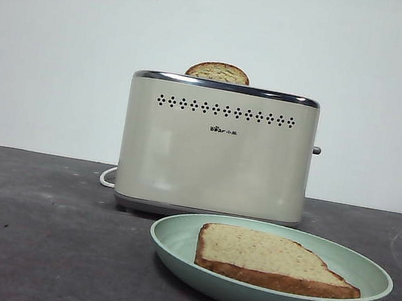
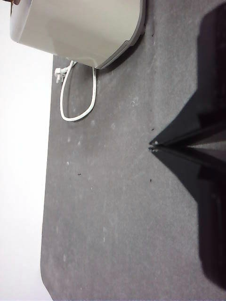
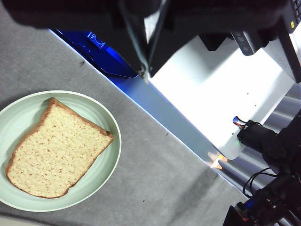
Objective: Take the bread from the toaster,put the bread on the plate,put the plate on the table
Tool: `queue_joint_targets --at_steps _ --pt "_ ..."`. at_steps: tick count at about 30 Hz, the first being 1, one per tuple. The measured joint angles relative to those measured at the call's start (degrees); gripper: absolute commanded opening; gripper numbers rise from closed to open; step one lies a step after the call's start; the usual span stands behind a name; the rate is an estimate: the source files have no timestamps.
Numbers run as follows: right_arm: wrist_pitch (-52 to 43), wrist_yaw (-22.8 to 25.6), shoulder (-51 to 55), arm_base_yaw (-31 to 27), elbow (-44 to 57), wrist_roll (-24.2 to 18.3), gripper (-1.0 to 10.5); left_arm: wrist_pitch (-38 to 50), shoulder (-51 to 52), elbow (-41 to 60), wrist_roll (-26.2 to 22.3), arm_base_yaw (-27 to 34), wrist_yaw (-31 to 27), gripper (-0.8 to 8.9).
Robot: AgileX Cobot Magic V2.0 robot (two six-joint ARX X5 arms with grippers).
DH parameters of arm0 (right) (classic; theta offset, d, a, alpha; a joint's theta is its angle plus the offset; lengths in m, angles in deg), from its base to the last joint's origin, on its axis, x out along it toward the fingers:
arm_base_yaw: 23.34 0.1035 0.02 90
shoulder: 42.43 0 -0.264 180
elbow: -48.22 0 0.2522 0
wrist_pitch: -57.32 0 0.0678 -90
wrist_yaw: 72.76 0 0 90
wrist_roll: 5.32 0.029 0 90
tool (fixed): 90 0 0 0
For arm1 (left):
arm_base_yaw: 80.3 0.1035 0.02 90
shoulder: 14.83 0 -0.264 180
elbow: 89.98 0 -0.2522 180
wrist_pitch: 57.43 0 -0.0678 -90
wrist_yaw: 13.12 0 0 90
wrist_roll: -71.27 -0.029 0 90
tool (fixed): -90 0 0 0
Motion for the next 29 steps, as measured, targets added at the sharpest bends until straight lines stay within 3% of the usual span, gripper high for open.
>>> queue_joint_targets --at_steps 3,9,16,19,25,29 --pt "-0.11 0.61 0.68 -0.15 0.00 -0.48 0.0 0.00 0.00 0.00 0.00 0.00 0.00 -0.04" --pt "-9.51 2.80 5.70 -4.59 0.00 -7.58 0.0 0.00 0.00 0.00 0.00 0.00 0.00 -0.04" --pt "-23.98 3.13 11.69 -13.81 1.40 -8.61 0.0 0.00 0.00 0.00 0.00 0.00 0.00 -0.04" --pt "-31.56 5.11 15.17 -16.37 6.19 -7.32 0.0 0.00 0.00 0.00 0.00 0.00 0.00 -0.04" --pt "-47.65 17.90 23.58 -16.92 22.53 -0.02 0.0 0.00 0.00 0.00 0.00 0.00 0.00 -0.04" --pt "-55.52 19.63 28.85 -16.92 33.66 1.57 0.0 0.00 0.00 0.00 0.00 0.00 0.00 -0.04"
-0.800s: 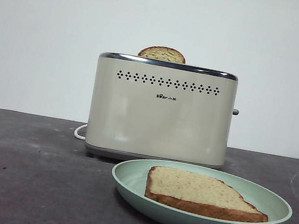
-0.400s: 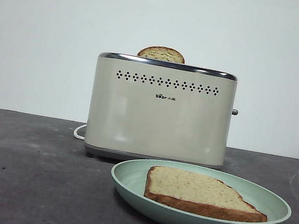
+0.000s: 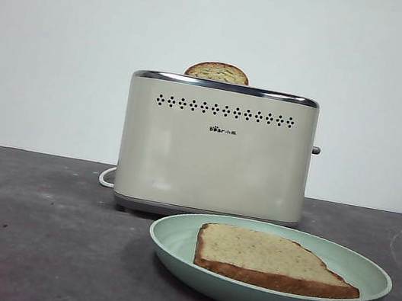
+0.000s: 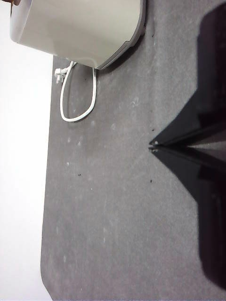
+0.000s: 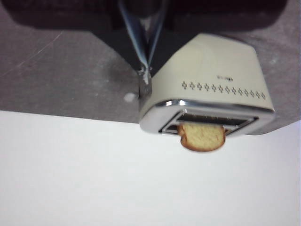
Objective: Take the bread from the toaster,put the bread on the plate,put the plate on the table
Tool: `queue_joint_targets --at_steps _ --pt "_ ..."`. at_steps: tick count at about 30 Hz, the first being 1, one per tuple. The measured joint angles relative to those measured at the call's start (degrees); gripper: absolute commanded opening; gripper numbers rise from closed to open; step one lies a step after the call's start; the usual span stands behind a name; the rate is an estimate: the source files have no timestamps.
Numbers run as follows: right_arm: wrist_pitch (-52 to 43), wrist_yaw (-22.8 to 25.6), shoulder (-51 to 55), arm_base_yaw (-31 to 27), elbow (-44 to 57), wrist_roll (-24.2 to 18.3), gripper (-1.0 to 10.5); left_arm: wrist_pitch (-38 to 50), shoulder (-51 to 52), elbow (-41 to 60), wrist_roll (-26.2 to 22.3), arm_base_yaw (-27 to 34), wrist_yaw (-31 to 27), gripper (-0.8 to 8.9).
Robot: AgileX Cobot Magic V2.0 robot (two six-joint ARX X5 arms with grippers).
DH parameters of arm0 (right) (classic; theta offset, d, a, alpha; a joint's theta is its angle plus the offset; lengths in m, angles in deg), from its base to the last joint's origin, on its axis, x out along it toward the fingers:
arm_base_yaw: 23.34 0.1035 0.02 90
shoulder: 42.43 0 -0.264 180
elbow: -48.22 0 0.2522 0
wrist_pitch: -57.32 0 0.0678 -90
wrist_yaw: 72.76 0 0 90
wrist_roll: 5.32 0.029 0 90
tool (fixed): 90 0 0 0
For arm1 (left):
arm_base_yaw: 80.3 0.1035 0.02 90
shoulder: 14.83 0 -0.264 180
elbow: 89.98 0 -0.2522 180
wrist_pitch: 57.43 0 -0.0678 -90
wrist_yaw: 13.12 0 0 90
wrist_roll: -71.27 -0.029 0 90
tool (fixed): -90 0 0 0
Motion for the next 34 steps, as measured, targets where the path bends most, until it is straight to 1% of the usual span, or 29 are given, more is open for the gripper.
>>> queue_joint_targets --at_steps 2,4,9,15,34 --pt "-1.44 1.25 2.14 0.00 3.82 0.26 0.0 0.00 0.00 0.00 0.00 0.00 0.00 -0.04" --pt "-2.45 3.54 4.46 0.00 7.80 1.05 0.0 0.00 0.00 0.00 0.00 0.00 0.00 -0.04" --pt "-2.45 8.59 9.09 0.00 15.21 4.46 0.0 0.00 0.00 0.00 0.00 0.00 0.00 -0.04" --pt "-1.97 8.85 10.80 0.00 19.87 5.60 0.0 0.00 0.00 0.00 0.00 0.00 0.00 -0.04" --pt "-1.20 8.92 10.80 0.00 19.91 5.64 0.0 0.00 0.00 0.00 0.00 0.00 0.00 -0.04"
